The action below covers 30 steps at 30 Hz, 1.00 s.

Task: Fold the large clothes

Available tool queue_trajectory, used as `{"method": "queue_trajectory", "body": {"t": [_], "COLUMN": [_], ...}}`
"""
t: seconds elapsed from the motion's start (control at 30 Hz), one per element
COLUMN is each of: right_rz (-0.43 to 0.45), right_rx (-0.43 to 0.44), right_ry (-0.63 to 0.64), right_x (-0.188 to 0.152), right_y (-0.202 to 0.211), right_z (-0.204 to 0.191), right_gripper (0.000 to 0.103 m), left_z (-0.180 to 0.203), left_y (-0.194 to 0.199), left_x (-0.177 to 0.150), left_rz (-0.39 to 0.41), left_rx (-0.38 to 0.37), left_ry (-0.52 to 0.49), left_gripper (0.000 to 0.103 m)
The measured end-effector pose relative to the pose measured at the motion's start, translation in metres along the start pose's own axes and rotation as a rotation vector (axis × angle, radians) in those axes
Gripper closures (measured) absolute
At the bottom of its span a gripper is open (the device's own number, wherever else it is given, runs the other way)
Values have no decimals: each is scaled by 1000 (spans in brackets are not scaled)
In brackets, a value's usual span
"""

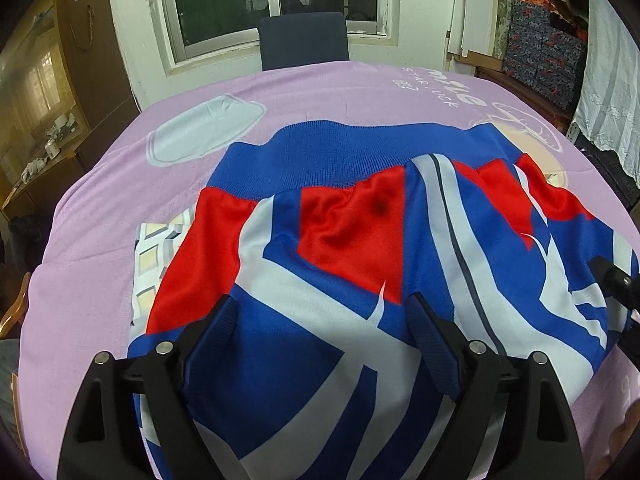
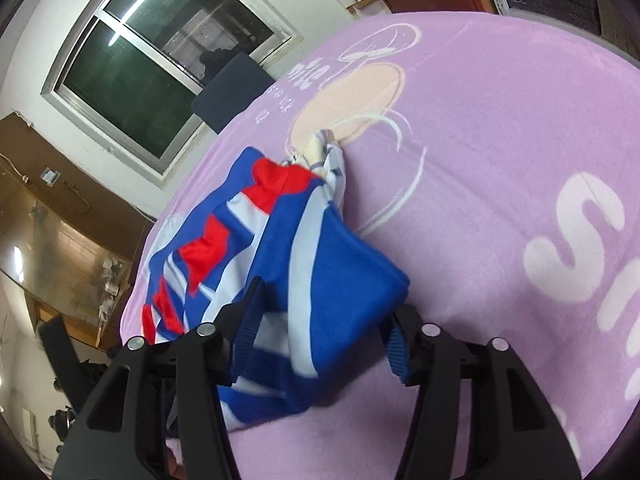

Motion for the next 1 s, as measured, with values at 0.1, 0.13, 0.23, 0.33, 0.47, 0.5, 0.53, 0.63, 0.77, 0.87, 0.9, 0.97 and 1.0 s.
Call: {"method": "queue_trajectory", "body": {"t": [0.1, 0.13, 0.23, 0.33, 0.47, 0.5, 0.53, 0.63, 0.77, 0.87, 0.9, 0.97, 1.0], "right_rz": [-3, -4, -10, -29, -29, -16, -9, 20, 55, 96, 110, 129, 140], "right_rx": [10, 9, -4, -8, -29, -46, -55, -85, -105, -116, -116, -114, -117], "right_ry": [-33, -28, -20, -34, 7, 39, 55, 118, 209, 300, 331, 379, 418], "right_x": [6, 6, 6, 8, 10, 10, 9, 9, 7, 2, 0, -3, -7], "right_y": [-5, -6, -8, -11, -10, -8, -7, -4, 3, 10, 13, 15, 16], "right_z": [5, 4, 2, -1, -13, -20, -24, -40, -66, -90, -98, -110, -118], "right_gripper": [66, 67, 67, 70, 78, 78, 79, 80, 81, 81, 81, 81, 81], "left_z": [-1, -1, -3, -8, -22, -27, -31, -44, -65, -76, -79, -84, -86], "left_y": [0, 0, 0, 2, 6, 7, 8, 12, 19, 23, 24, 27, 29], "left_x": [0, -1, -1, 0, 4, 5, 6, 10, 17, 21, 22, 24, 24], "left_rz": [-1, -2, -5, -1, -5, -5, -8, -5, 14, 27, 30, 32, 30], "left_rx": [3, 2, -4, -27, -81, -102, -120, -161, -191, -193, -193, -214, -243], "left_ry": [-1, -1, 2, 25, 76, 97, 112, 148, 170, 169, 169, 179, 190], "left_gripper": [15, 15, 16, 21, 33, 35, 39, 43, 43, 44, 44, 43, 43]}}
Point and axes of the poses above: each gripper's, at about its wrist camera, not at the fingertips, and y roughly against the way its jaws point, z to its right, x to its top, the point moved 3 cm from there along -y, roughly the way its jaws point, and after that the axes turned 2 degrees about -y, right-handed, at the moved point
